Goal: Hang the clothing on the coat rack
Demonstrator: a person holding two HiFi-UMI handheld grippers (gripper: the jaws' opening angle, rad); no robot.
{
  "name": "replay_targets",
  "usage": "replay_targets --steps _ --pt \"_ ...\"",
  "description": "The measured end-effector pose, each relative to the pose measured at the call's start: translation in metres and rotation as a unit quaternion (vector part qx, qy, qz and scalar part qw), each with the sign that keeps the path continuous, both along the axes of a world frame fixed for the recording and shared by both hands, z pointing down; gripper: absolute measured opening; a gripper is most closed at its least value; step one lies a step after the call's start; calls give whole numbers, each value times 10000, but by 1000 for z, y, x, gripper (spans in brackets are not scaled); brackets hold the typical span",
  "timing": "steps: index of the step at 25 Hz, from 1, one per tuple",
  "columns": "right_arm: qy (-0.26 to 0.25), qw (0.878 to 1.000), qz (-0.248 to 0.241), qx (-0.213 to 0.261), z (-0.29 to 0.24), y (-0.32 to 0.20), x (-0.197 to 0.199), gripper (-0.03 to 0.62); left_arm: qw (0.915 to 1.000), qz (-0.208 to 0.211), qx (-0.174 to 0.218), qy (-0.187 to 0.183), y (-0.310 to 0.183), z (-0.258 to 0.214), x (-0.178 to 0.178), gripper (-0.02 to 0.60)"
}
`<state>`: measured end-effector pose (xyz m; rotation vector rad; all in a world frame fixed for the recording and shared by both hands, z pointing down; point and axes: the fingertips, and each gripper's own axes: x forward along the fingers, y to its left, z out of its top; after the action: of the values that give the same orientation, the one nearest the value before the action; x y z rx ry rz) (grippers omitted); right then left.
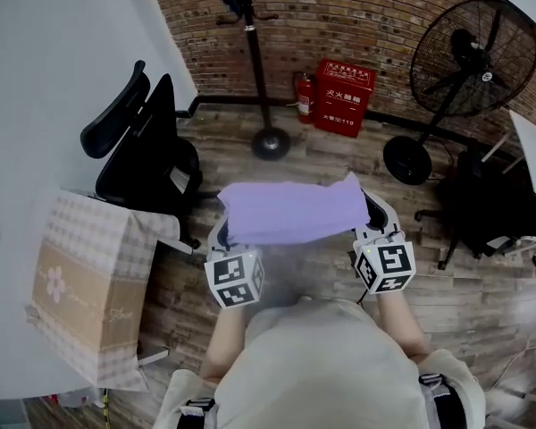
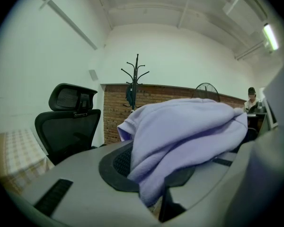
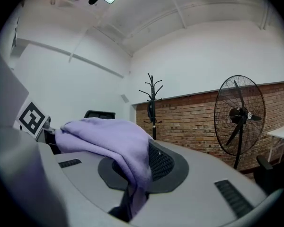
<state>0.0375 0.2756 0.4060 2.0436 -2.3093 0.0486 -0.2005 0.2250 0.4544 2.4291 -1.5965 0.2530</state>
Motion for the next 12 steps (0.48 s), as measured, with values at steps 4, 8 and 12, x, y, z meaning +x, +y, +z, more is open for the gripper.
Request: replay_targets --steps 4,8,12 --pt "-93 9999 -35 17 0 -1 2 23 10000 32 -50 5 2 1 3 67" --pt "-90 10000 -12 -34 4 -6 4 23 10000 56 -78 -27 -3 2 4 67" --pt "-127 9999 48 -79 9 -16 7 23 9999 96 -89 -49 -15 5 7 67"
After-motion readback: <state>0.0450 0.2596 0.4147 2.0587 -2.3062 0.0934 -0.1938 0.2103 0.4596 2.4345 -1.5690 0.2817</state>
